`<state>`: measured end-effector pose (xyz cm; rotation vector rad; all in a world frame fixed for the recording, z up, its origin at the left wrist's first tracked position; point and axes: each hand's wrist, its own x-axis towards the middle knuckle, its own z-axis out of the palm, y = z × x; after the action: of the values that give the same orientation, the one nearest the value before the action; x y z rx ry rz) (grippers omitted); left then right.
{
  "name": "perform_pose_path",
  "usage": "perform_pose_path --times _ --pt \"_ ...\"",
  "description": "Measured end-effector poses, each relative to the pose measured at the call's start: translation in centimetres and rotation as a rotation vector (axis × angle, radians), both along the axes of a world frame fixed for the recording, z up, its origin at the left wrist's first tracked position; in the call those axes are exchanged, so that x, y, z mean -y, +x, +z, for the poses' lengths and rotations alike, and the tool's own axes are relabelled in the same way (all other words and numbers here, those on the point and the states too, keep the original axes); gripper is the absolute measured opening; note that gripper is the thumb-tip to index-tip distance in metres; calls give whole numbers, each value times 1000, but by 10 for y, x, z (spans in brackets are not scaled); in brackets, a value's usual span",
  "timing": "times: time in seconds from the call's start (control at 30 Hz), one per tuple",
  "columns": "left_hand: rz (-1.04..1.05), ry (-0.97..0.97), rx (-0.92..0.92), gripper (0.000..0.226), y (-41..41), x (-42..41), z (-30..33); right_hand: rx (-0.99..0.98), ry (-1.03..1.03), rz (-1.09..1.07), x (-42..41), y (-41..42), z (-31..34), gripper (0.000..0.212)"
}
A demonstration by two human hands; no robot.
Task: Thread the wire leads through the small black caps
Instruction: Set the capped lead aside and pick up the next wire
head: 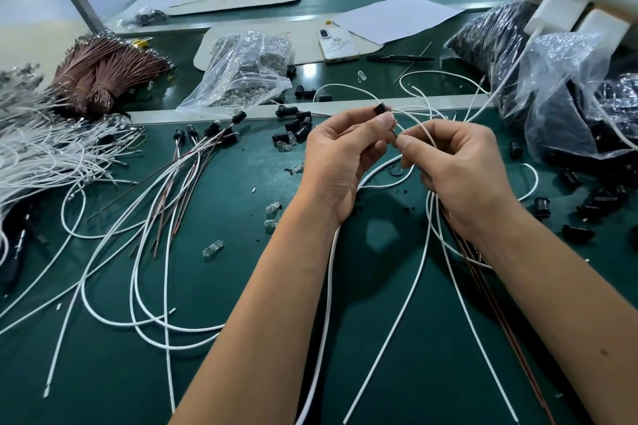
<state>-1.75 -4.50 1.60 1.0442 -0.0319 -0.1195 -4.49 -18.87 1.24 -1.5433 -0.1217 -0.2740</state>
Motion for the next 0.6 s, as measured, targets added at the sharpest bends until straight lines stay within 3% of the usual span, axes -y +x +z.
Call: perform_pose_path --times 0.6 --pt "103 47 -92 5 -2 3 1 -62 -137 17 2 6 -10 16"
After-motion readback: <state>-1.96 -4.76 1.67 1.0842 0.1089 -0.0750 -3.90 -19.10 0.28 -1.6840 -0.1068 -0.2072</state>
